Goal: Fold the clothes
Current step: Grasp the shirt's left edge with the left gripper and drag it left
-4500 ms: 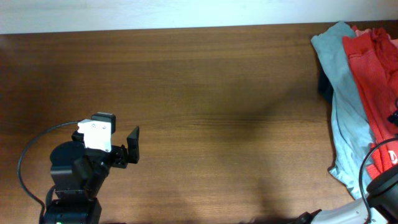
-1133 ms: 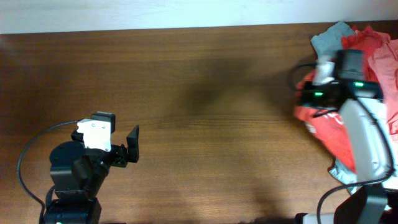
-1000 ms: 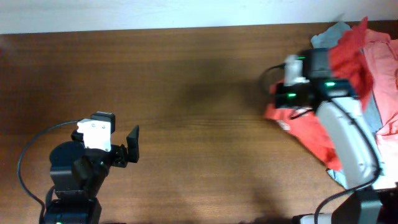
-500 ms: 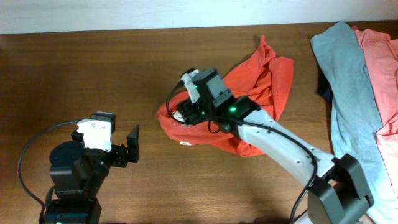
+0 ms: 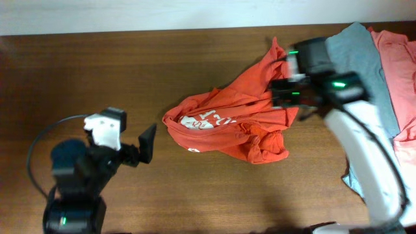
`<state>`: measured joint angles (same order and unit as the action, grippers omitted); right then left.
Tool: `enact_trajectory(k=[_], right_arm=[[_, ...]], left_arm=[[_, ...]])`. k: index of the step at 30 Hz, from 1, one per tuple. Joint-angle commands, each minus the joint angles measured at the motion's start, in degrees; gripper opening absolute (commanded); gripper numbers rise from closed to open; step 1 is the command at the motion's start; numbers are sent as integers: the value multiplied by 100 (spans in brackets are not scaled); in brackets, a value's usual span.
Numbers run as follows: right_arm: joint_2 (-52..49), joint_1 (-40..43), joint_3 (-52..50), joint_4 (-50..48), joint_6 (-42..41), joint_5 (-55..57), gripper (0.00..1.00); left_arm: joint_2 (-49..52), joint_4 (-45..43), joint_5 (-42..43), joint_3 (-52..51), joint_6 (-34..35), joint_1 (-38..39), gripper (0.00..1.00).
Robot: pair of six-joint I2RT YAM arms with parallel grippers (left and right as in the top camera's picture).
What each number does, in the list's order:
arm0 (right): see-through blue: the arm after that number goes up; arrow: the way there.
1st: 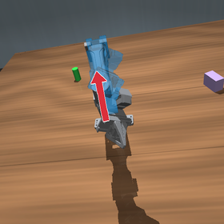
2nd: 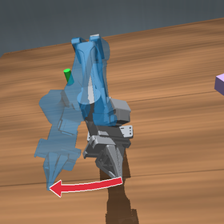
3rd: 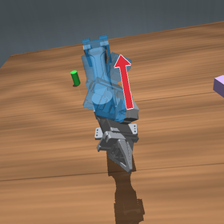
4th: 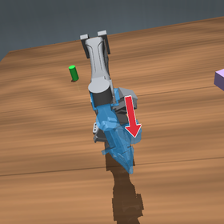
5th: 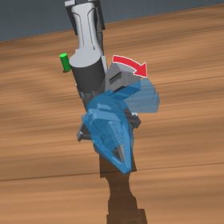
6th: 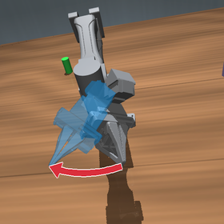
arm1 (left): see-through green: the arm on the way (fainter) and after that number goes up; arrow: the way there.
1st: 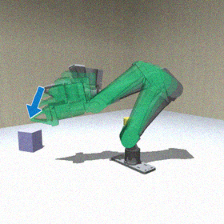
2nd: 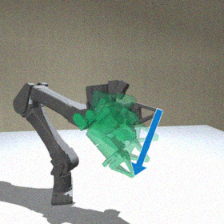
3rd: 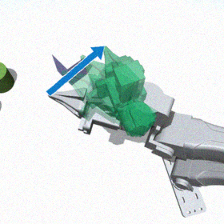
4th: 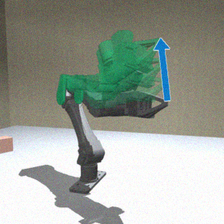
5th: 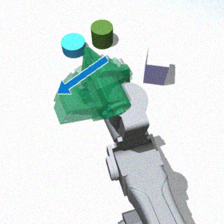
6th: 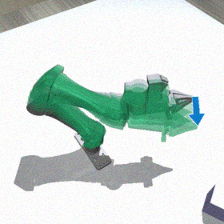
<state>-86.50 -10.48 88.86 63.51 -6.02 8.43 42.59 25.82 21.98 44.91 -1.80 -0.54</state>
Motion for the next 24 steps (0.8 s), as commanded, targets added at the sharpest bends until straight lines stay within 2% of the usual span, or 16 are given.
enact_trajectory(k=[1,5,10,17,19,20,21,24], right_arm=[[232,579,83,352,-48,-219,99],[245,1062,76,531,-48,-850,99],[245,1285,61,662,-48,-887,99],[245,1281,61,678,-46,-887,99],[245,1281,61,673,-48,-887,99],[245,1281,61,673,-46,-887,99],[245,1281,61,671,-46,-887,99],[245,1281,61,671,-46,-887,99]], left_arm=[[907,-20,376,42,271,120,99],[2234,-240,374,42,341,382,99],[3744,-848,374,42,616,704,99],[4975,-1537,374,42,1314,758,99],[5095,-1606,334,42,1311,756,90],[5123,-1631,223,42,1314,758,80],[5125,-1639,114,42,1311,756,64],[5128,-1661,-205,42,1311,756,28]])
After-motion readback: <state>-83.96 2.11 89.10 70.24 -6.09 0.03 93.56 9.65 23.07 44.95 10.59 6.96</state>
